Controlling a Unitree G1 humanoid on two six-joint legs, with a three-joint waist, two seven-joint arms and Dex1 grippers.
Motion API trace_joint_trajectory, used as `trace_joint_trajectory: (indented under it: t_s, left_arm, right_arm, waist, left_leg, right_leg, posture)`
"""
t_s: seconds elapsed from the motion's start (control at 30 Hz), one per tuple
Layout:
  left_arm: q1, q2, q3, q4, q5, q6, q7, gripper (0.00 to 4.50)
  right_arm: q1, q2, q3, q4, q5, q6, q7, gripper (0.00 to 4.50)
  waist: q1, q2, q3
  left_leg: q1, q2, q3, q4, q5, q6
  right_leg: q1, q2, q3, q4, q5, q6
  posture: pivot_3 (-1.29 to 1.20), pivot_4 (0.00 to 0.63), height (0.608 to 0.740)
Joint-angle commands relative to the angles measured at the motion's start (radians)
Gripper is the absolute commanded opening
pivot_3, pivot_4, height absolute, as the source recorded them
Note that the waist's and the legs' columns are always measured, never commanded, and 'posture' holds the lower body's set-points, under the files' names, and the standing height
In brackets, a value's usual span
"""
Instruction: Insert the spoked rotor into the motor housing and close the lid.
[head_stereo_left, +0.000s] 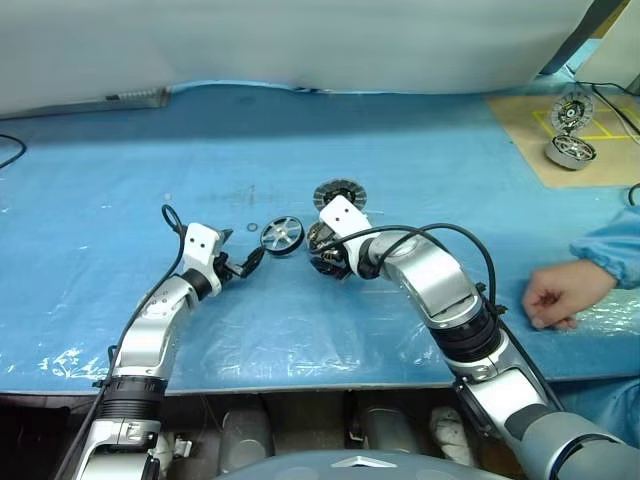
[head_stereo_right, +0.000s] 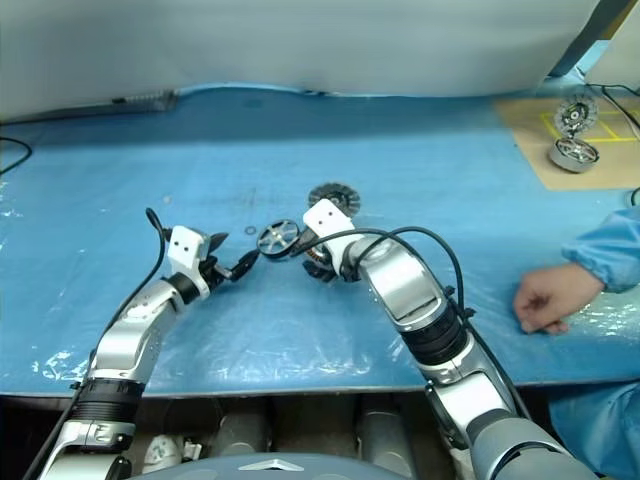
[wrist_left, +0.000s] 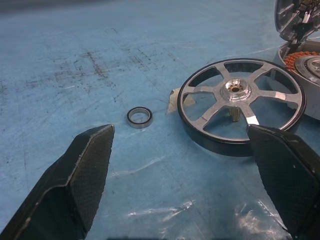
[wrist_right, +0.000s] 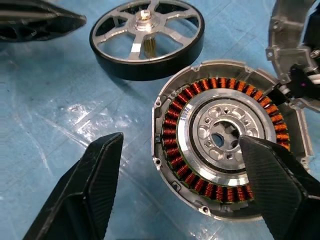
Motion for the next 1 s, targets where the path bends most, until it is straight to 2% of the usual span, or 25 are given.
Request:
trace_joint_trajectory:
  t_s: [0.03, 0.17, 0.37, 0.53, 0.6, 1.0]
  left_arm:
    - [-0.012, 0.011, 0.006, -0.008, -0.003, -0.023, -0.015, 4.5]
    - [-0.012, 0.024, 0.018, -0.006, -0.006, -0.019, -0.025, 4.5]
    - [-0.022, 0.049, 0.029, -0.003, -0.005, -0.009, -0.023, 4.5]
    - [-0.055, 0.062, 0.037, 0.026, -0.011, 0.001, -0.029, 4.5]
    - [-0.058, 0.066, 0.039, 0.029, -0.013, 0.003, -0.031, 4.5]
    - [-0.049, 0.069, 0.035, 0.013, -0.012, 0.013, -0.036, 4.5]
  right_arm:
    - [-0.059, 0.011, -0.056, -0.109, 0.048, 0.057, -0.006, 3.71]
    - [-0.033, 0.045, -0.16, -0.19, 0.131, 0.055, 0.024, 3.71]
    - [0.197, -0.015, -0.206, -0.239, 0.16, -0.358, 0.045, 3.71]
    - [0.394, -0.037, -0.201, -0.157, 0.14, -0.651, 0.032, 3.71]
    - [0.437, -0.031, -0.209, -0.136, 0.146, -0.709, 0.021, 3.71]
    - [0.471, -0.036, -0.199, -0.11, 0.153, -0.773, -0.014, 3.71]
  waist:
    - [-0.001, 0.0, 0.0]
    - [0.001, 0.0, 0.0]
    - [0.016, 0.0, 0.0]
    - [0.021, 0.0, 0.0]
    - [0.02, 0.0, 0.001]
    - [0.019, -0.001, 0.001]
  left_leg:
    - [0.0, 0.0, 0.0, 0.0, 0.0, 0.0]
    - [0.0, 0.0, 0.0, 0.0, 0.0, 0.0]
    - [-0.001, 0.0, 0.0, -0.001, 0.0, 0.0]
    - [0.001, 0.0, 0.0, 0.0, 0.0, 0.0]
    - [0.0, 0.0, 0.0, 0.0, 0.0, 0.0]
    - [0.0, -0.001, 0.0, 0.0, 0.0, 0.0]
  right_leg:
    - [0.0, 0.0, 0.0, 0.0, 0.0, 0.0]
    - [0.0, 0.0, 0.0, 0.0, 0.0, 0.0]
    - [0.0, 0.0, 0.0, -0.001, -0.001, 0.002]
    - [0.0, 0.0, 0.0, 0.0, -0.001, 0.002]
    - [0.001, -0.001, 0.0, 0.0, -0.001, 0.002]
    - [0.0, -0.001, 0.0, -0.001, -0.001, 0.002]
  posture:
    - [0.0, 0.15, 0.74]
    - [0.0, 0.15, 0.74]
    - [0.0, 0.15, 0.74]
    - [0.0, 0.15, 0.74]
    - [0.0, 0.15, 0.74]
    - [0.0, 0.15, 0.74]
